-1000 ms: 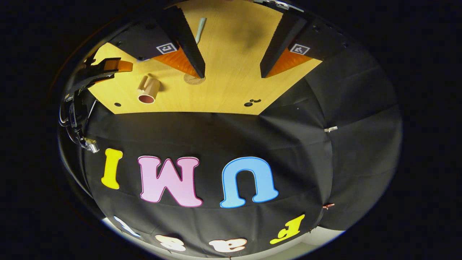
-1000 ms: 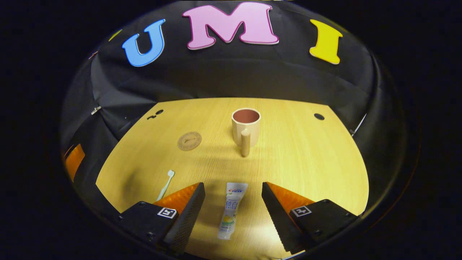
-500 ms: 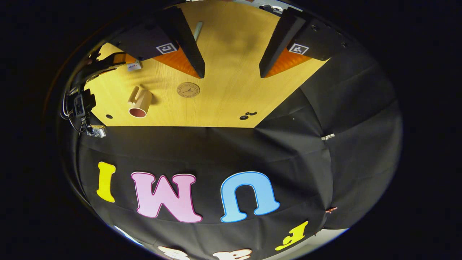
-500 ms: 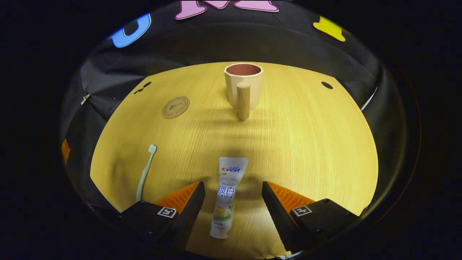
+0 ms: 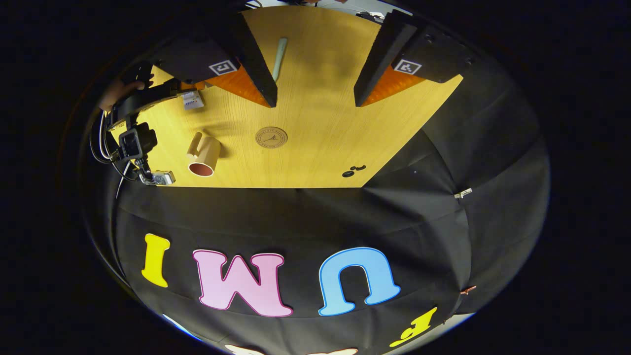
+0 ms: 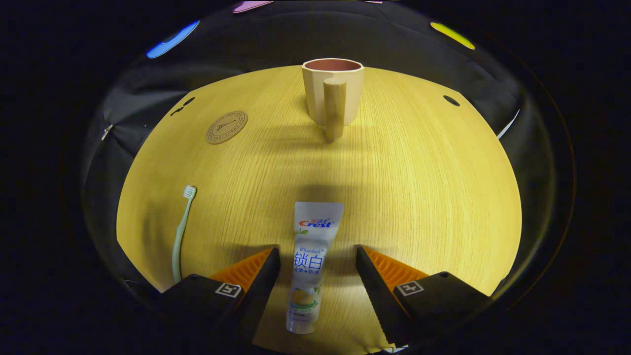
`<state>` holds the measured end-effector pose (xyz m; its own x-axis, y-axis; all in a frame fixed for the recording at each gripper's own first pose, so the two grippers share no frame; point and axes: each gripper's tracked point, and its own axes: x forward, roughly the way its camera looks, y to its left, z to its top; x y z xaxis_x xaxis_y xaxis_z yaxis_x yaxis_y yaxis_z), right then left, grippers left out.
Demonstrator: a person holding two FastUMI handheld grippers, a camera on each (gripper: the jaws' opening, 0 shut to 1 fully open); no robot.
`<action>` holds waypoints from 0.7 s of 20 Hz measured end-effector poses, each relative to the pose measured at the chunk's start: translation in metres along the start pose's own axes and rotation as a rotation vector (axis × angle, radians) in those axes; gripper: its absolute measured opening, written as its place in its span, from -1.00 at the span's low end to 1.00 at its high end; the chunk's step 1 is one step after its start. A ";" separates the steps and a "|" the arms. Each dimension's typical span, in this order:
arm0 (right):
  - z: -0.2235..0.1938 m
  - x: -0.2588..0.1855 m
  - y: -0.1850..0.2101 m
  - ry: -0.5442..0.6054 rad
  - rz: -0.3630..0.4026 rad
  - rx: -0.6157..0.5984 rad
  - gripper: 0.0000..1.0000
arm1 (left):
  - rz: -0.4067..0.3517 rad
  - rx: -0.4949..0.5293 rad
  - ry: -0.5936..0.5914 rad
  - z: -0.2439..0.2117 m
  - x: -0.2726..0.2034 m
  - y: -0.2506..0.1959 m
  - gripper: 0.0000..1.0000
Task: Put the toothbrush and toothpaste on the desktop into the cup, then pick up the cup and place it on the coaster on the desktop.
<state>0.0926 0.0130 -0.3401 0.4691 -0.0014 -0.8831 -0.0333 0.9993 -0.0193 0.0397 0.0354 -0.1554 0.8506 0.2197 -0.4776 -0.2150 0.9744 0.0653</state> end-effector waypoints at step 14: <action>-0.001 0.000 0.003 0.046 -0.032 0.059 -0.36 | -0.100 0.055 0.006 -0.014 0.016 0.010 0.99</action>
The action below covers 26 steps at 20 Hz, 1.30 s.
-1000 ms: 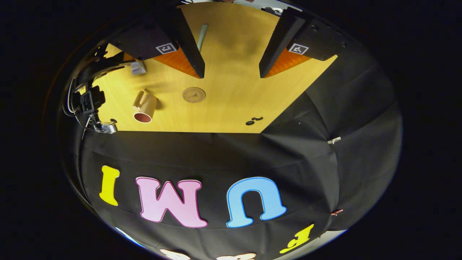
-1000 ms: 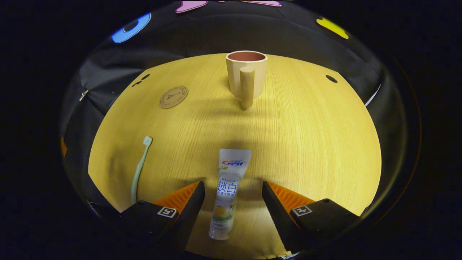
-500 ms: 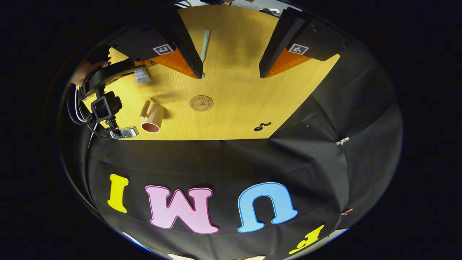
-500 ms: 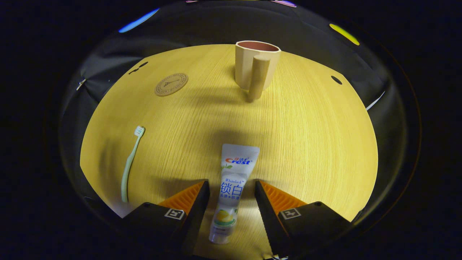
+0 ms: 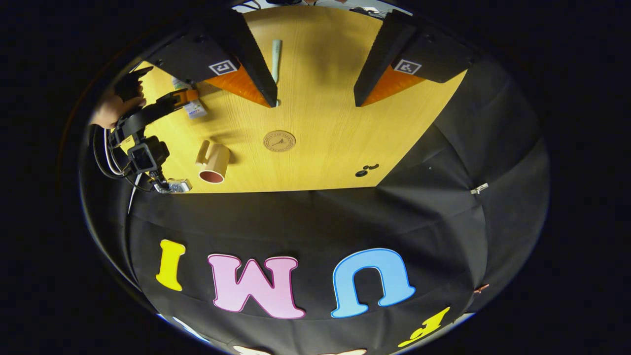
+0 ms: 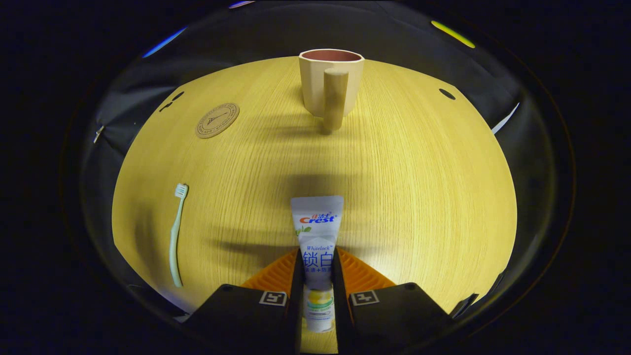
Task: Put the toothbrush and toothpaste on the desktop into the cup, then pick up the cup and place it on the coaster on the desktop.
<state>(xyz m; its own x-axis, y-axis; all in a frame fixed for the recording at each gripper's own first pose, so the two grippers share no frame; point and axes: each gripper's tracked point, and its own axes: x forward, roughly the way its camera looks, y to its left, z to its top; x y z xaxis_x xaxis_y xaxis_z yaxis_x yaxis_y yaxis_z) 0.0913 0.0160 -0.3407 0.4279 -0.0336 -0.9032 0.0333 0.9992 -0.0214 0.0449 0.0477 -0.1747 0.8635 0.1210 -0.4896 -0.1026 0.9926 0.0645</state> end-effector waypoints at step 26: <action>-0.001 -0.001 0.001 -0.014 0.050 -0.047 -0.53 | -0.200 0.023 0.549 -0.128 0.099 -0.080 0.46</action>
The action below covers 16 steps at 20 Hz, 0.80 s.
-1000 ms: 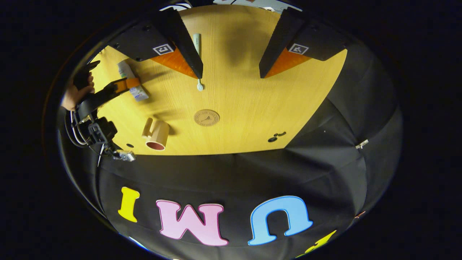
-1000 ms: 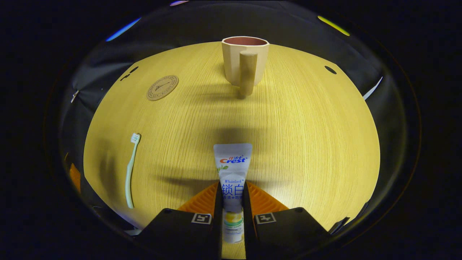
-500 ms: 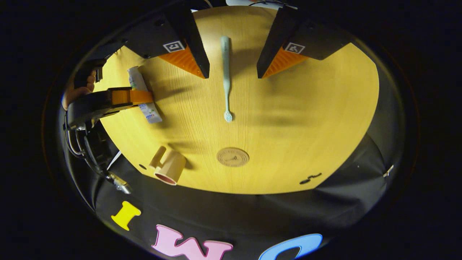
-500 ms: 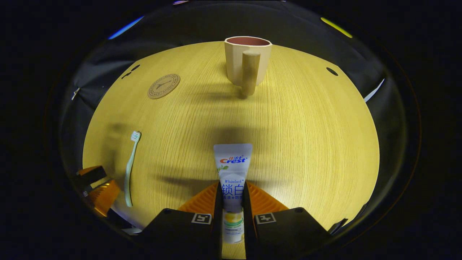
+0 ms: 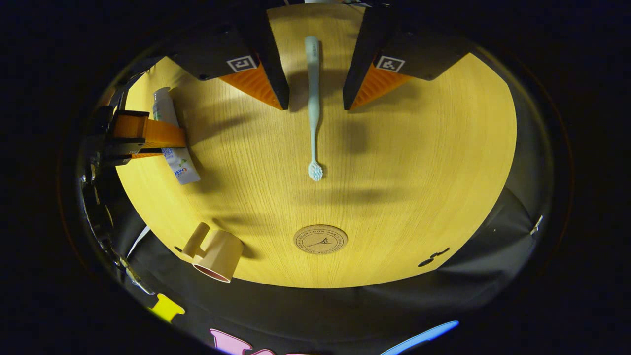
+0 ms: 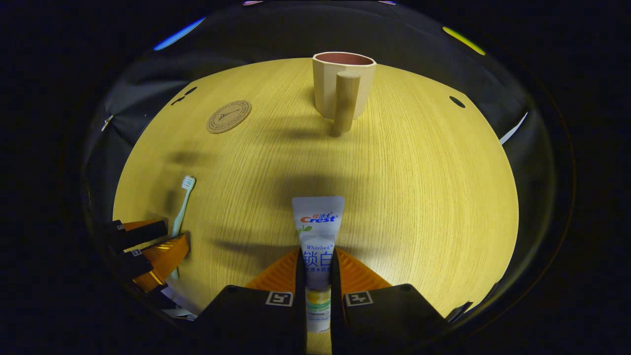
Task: Put the toothbrush and toothpaste on the desktop into the cup, then pick up the cup and place it on the coaster on the desktop.
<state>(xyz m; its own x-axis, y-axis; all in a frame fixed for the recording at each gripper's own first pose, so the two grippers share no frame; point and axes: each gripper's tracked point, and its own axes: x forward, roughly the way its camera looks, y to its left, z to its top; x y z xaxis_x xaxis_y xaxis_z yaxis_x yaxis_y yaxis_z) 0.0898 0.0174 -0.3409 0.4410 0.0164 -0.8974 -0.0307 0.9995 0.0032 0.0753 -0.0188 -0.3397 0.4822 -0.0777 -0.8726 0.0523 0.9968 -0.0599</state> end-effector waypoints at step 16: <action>0.000 -0.001 0.001 -0.018 0.074 0.013 -0.53 | 0.010 0.055 0.076 0.003 0.002 -0.020 -0.80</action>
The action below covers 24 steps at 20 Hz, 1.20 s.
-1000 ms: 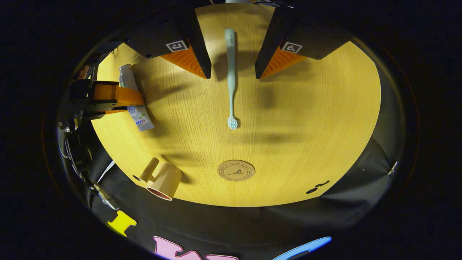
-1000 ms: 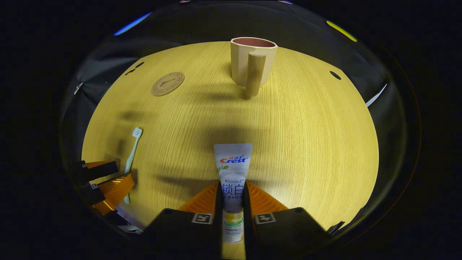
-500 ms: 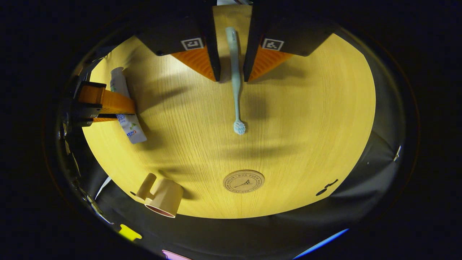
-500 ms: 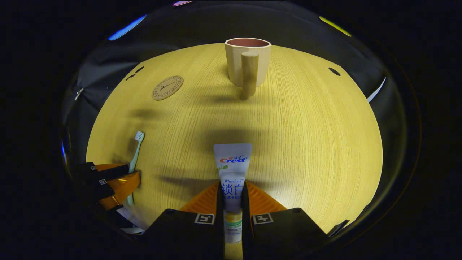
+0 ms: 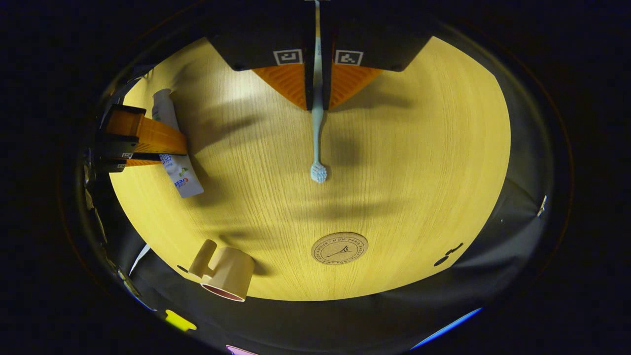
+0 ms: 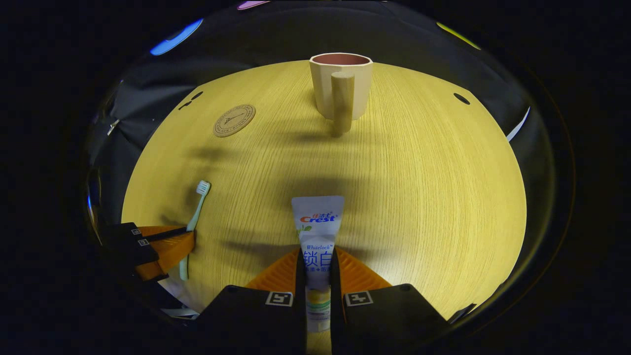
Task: Put the toothbrush and toothpaste on the desktop into the cup, then pick up the cup and place it on the coaster on the desktop.
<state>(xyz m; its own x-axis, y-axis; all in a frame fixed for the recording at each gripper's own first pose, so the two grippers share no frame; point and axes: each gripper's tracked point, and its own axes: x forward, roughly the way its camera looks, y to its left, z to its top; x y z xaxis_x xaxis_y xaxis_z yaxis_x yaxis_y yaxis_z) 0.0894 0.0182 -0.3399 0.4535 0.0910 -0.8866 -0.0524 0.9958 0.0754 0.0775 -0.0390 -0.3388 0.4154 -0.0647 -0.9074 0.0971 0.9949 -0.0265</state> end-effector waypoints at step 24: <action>0.173 -0.122 -0.017 -0.499 -0.012 -0.111 -0.55 | -0.076 -0.109 -0.393 0.067 -0.104 -0.019 -0.87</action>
<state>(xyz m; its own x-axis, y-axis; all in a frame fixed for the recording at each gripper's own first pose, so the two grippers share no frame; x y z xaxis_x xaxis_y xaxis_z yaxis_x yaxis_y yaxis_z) 0.1890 -0.0077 -0.1539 0.8227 0.1016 -0.5593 -0.1268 0.9919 -0.0063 0.0929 -0.0563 -0.2162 0.7263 -0.1418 -0.6725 0.0533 0.9872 -0.1506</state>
